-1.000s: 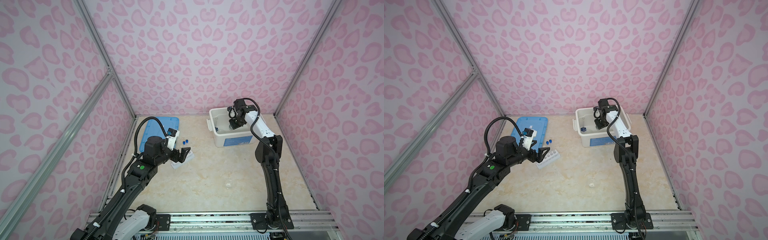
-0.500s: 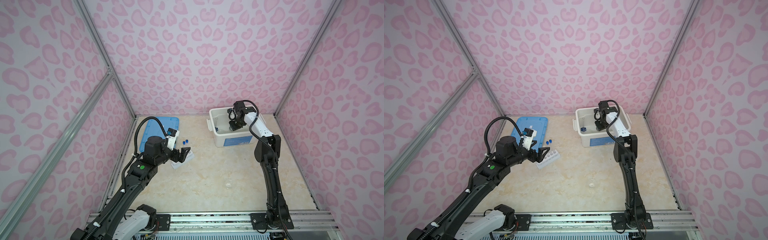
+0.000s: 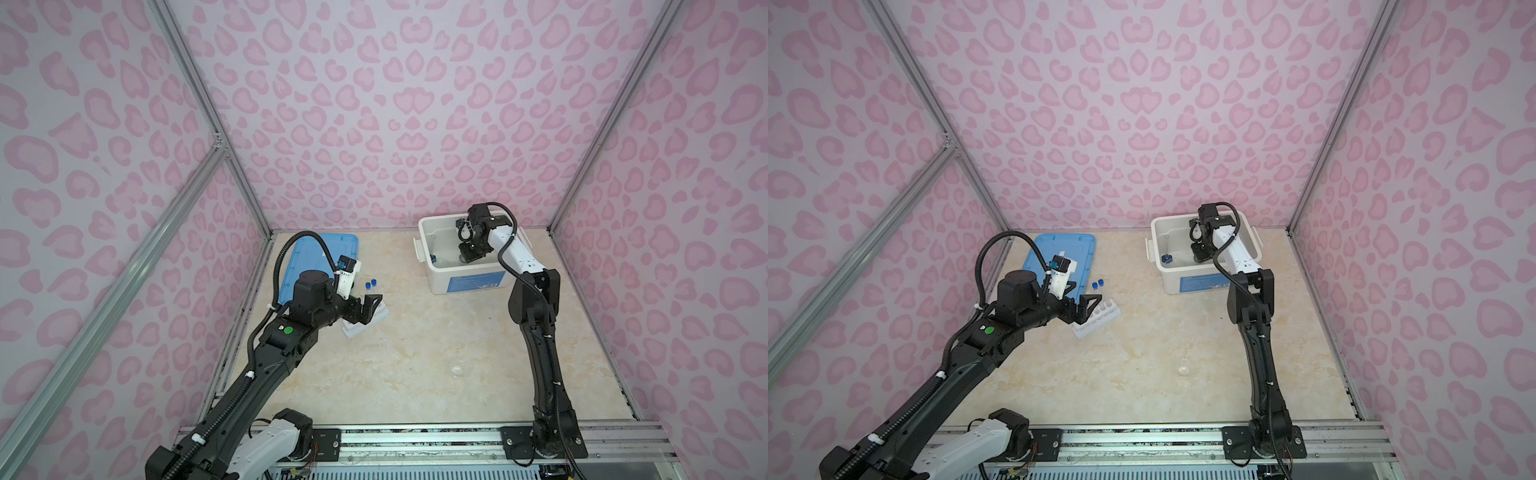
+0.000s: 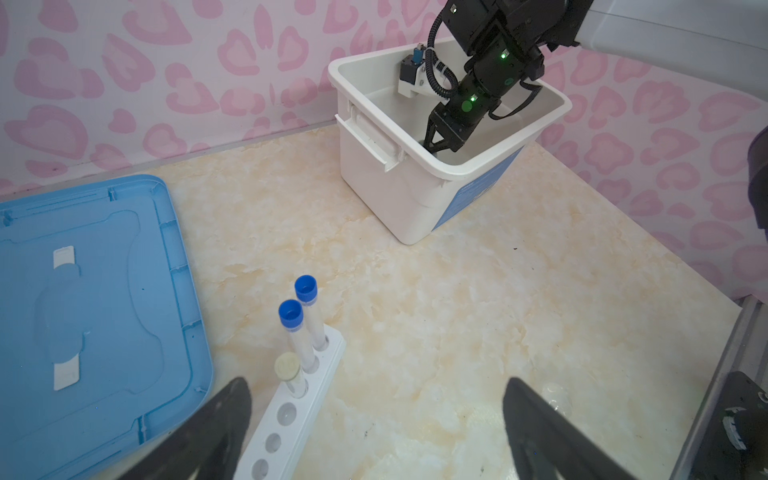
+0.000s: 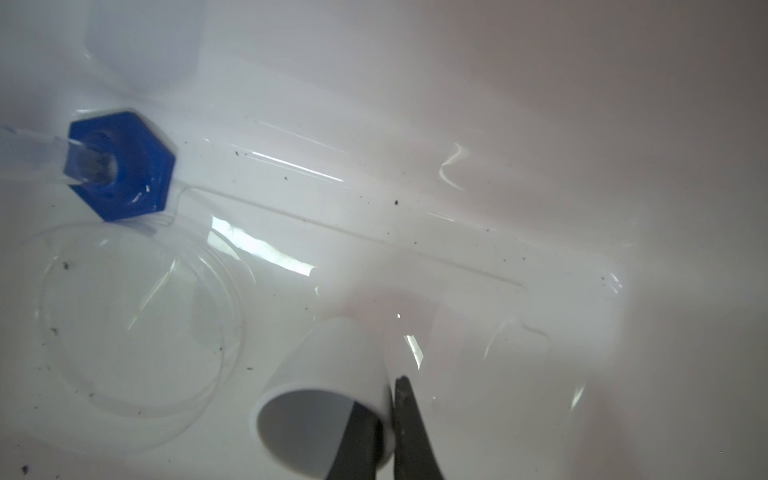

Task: Organize the chemistry lab equipment
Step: 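Lower the white cup into the bin with the right gripper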

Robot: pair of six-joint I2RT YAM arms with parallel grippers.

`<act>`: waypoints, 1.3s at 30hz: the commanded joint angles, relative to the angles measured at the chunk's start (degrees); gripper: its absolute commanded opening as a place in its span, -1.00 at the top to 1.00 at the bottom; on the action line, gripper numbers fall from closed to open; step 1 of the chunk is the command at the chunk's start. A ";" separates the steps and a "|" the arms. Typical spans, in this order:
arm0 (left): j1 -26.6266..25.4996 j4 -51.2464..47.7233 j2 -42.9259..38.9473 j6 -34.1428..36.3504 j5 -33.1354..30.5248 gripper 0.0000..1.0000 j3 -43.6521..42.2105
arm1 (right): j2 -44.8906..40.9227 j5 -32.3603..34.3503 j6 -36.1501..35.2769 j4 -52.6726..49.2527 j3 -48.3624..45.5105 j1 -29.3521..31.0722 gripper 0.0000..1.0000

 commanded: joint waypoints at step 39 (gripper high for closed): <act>0.00 1.84 1.11 -0.07 1.08 -0.91 -0.18 | 2.24 -1.40 0.17 -0.28 1.76 -0.13 0.71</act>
